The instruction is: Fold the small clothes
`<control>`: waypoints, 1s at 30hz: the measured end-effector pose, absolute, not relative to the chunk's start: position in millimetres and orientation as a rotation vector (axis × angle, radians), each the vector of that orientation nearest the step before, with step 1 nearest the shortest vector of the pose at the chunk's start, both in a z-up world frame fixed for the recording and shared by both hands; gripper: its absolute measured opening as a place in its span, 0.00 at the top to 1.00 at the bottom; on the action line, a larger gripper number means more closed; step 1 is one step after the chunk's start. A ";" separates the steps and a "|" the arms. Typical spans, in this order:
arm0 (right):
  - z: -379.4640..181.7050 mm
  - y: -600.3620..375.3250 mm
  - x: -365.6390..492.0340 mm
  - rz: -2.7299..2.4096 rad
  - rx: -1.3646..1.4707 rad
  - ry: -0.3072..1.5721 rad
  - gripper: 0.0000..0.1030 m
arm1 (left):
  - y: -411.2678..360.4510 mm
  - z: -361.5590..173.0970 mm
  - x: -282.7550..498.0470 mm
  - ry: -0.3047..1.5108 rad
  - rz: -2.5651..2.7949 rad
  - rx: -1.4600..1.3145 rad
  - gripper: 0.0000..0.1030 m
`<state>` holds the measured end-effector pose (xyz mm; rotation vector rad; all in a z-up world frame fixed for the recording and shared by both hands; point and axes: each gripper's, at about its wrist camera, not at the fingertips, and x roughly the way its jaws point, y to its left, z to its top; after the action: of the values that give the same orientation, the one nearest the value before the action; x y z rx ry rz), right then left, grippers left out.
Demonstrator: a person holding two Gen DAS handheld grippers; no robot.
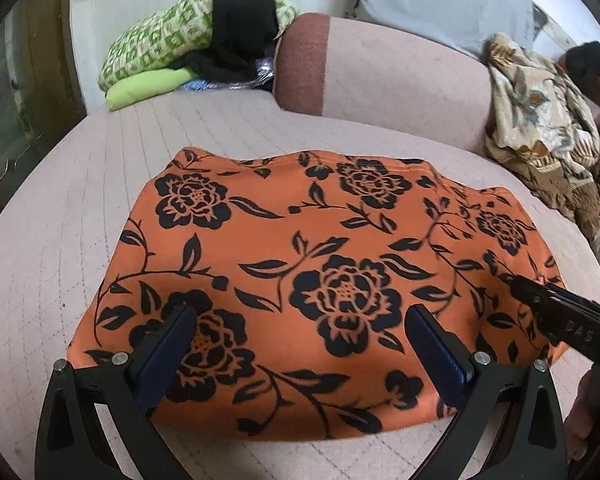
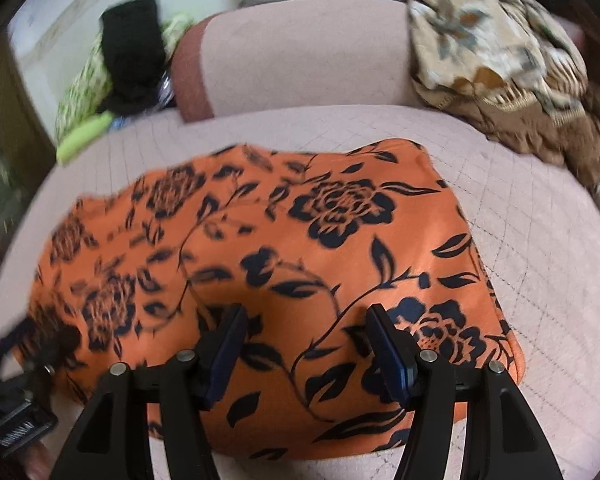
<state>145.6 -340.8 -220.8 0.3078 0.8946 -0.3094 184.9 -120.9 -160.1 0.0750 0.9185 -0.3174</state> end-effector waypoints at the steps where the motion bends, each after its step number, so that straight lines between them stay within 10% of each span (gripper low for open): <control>1: -225.0 -347.4 146.2 -0.319 0.338 0.918 0.36 | -117.6 -161.5 187.8 0.934 -0.314 0.056 0.00; 30: -189.7 -343.1 74.2 -0.265 0.432 0.822 0.36 | -17.5 -158.4 152.2 0.996 -0.050 -0.162 0.00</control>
<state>74.2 -343.1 -189.7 0.4317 0.8223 -0.2646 152.2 -17.5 -158.4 -0.1622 0.9961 -0.0504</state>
